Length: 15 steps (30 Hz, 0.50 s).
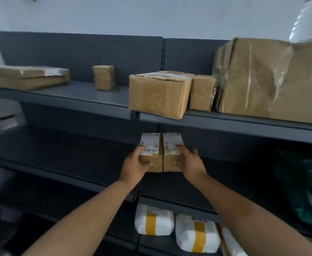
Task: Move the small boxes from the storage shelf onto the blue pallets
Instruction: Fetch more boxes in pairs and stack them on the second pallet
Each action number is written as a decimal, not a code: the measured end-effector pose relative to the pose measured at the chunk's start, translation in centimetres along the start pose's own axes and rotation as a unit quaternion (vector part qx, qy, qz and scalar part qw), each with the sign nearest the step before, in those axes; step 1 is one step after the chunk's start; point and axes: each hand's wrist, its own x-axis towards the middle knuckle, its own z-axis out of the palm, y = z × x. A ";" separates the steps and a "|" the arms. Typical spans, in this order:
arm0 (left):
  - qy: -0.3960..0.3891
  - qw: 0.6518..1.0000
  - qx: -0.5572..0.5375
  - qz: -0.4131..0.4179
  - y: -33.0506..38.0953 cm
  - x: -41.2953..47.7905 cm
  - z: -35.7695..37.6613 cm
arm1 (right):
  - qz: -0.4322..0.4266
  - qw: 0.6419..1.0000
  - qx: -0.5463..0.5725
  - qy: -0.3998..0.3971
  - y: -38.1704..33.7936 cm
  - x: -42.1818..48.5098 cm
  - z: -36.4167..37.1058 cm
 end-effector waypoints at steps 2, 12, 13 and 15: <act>0.025 0.999 0.014 -0.022 -1.8 -0.8 -4.2 | -0.031 0.999 0.013 -0.009 -3.9 0.1 2.2; 0.184 0.973 0.111 -0.085 -10.3 -7.4 -26.8 | -0.155 0.978 0.113 -0.076 -25.7 -1.2 14.5; 0.200 0.968 0.121 -0.091 -11.0 -8.4 -29.0 | -0.182 0.974 0.112 -0.080 -27.7 -1.6 15.7; 0.230 0.957 0.141 -0.103 -12.2 -10.3 -33.2 | -0.212 0.966 0.121 -0.088 -32.0 -2.6 17.9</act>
